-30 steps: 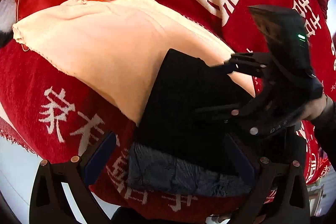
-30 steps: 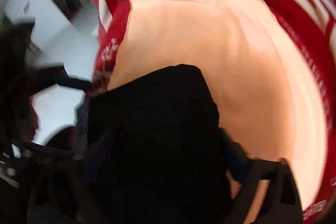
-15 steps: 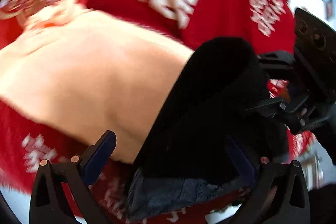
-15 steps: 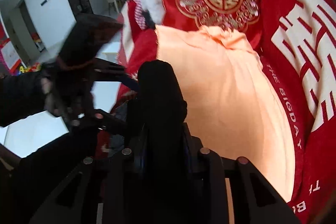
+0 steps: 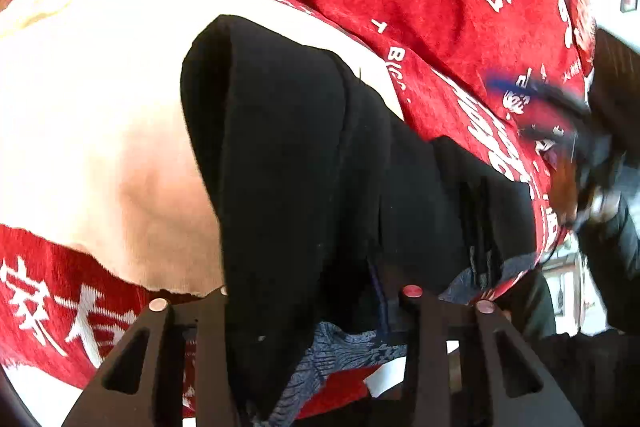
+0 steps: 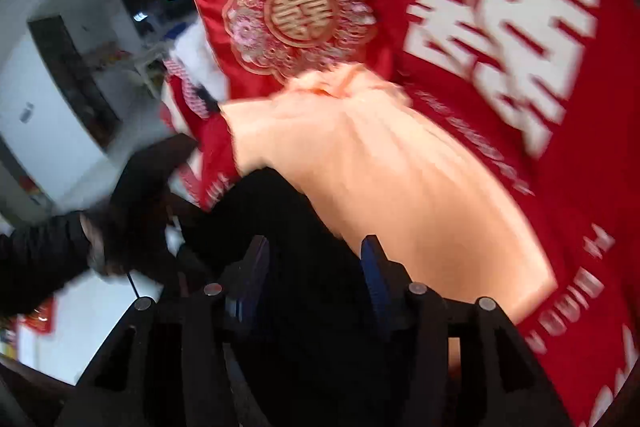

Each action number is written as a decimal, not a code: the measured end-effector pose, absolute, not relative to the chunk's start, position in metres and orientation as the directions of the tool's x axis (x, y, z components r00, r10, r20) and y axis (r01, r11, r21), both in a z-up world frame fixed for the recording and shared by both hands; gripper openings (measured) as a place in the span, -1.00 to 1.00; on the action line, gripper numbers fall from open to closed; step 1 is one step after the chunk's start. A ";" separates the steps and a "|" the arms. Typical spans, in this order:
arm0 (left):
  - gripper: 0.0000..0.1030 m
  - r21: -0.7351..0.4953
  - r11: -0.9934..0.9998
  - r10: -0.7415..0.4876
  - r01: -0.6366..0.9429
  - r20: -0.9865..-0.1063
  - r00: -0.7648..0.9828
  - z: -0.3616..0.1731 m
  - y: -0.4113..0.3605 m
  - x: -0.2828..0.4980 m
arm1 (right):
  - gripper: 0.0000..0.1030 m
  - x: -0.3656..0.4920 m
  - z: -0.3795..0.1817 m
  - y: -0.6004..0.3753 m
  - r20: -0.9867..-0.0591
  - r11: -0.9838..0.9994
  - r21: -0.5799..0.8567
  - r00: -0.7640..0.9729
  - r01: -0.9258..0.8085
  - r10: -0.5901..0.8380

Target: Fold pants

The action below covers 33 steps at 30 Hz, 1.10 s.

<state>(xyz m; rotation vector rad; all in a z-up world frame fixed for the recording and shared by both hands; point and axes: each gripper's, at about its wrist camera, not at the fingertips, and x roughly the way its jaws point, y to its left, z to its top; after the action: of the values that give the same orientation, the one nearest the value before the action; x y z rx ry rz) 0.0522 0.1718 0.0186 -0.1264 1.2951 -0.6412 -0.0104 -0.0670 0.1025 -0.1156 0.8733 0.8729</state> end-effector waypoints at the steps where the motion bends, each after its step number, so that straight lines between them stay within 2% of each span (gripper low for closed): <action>1: -0.24 -0.406 0.831 -0.485 0.380 -0.864 0.136 0.021 0.167 0.051 | 0.01 -0.029 0.096 -0.076 -0.741 0.673 0.194 0.343 -0.714 0.577; 4: -0.29 -0.321 0.858 -0.412 0.402 -0.897 0.163 0.032 0.151 0.047 | 0.01 -0.068 0.059 -0.093 -0.840 0.701 0.133 0.295 -0.701 0.454; 9: -0.38 -0.296 0.880 -0.378 0.370 -0.910 0.170 0.045 0.147 0.038 | 0.01 -0.082 -0.009 -0.091 -0.930 0.737 0.085 0.212 -0.670 0.300; 10: -0.38 -0.282 0.885 -0.367 0.371 -0.912 0.182 0.050 0.143 0.035 | 0.10 -0.077 -0.026 -0.087 -0.947 0.755 0.084 0.184 -0.651 0.263; 12: -0.40 -0.254 0.886 -0.350 0.387 -0.915 0.201 0.061 0.134 0.028 | 0.20 -0.078 -0.025 -0.085 -0.920 0.748 0.067 0.250 -0.660 0.302; 18: -0.45 -0.174 0.881 -0.316 0.440 -0.908 0.274 0.098 0.093 0.008 | 0.30 -0.073 -0.025 -0.088 -0.921 0.746 0.071 0.243 -0.662 0.303; 22: -0.46 -0.119 0.886 -0.275 0.449 -0.913 0.301 0.113 0.070 -0.002 | 0.51 -0.069 -0.022 -0.086 -0.930 0.746 0.040 0.248 -0.665 0.271; 23: -0.46 -0.109 0.887 -0.266 0.448 -0.914 0.305 0.116 0.064 -0.003 | 0.52 -0.070 -0.021 -0.086 -0.933 0.746 0.034 0.246 -0.665 0.262; 30: -0.48 -0.063 0.857 -0.255 0.512 -0.914 0.316 0.143 0.006 -0.022 | 0.58 -0.117 0.032 -0.141 -0.864 0.798 0.085 0.355 -0.596 0.357; 33: -0.48 -0.042 0.823 -0.259 0.567 -0.916 0.307 0.150 -0.031 -0.033 | 0.69 -0.150 0.053 -0.181 -0.837 0.826 0.061 0.422 -0.560 0.348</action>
<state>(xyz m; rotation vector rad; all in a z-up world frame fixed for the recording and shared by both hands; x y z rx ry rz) -0.0327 -0.0312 0.1504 0.3134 1.1350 -0.5577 -0.1499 -0.1808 0.0527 -0.2416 0.9827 0.5752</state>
